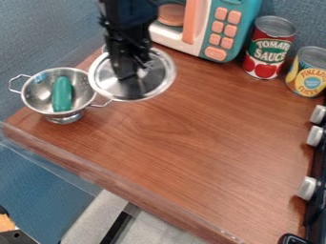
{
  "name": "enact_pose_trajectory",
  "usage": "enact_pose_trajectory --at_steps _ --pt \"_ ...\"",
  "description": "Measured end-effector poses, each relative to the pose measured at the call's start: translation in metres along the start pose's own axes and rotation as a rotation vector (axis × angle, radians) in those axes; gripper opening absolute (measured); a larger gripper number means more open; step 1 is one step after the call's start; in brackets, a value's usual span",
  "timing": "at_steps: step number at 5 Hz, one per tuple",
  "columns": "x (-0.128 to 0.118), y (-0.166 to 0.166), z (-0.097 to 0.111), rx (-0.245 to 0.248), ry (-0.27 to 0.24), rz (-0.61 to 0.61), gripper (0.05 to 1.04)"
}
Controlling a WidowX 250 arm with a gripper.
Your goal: Cover the silver lid on top of the silver pot
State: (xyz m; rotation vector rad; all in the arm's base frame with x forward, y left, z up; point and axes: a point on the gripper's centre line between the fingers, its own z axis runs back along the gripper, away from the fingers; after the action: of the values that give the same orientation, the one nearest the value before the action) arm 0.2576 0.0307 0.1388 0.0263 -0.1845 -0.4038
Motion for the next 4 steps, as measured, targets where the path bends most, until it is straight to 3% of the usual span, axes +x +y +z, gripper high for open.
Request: enact_pose_trajectory --at_steps 2,4 --pt "-0.018 0.029 -0.008 0.012 0.03 0.138 0.051" --pt "-0.057 0.062 -0.012 0.049 0.066 0.355 0.051"
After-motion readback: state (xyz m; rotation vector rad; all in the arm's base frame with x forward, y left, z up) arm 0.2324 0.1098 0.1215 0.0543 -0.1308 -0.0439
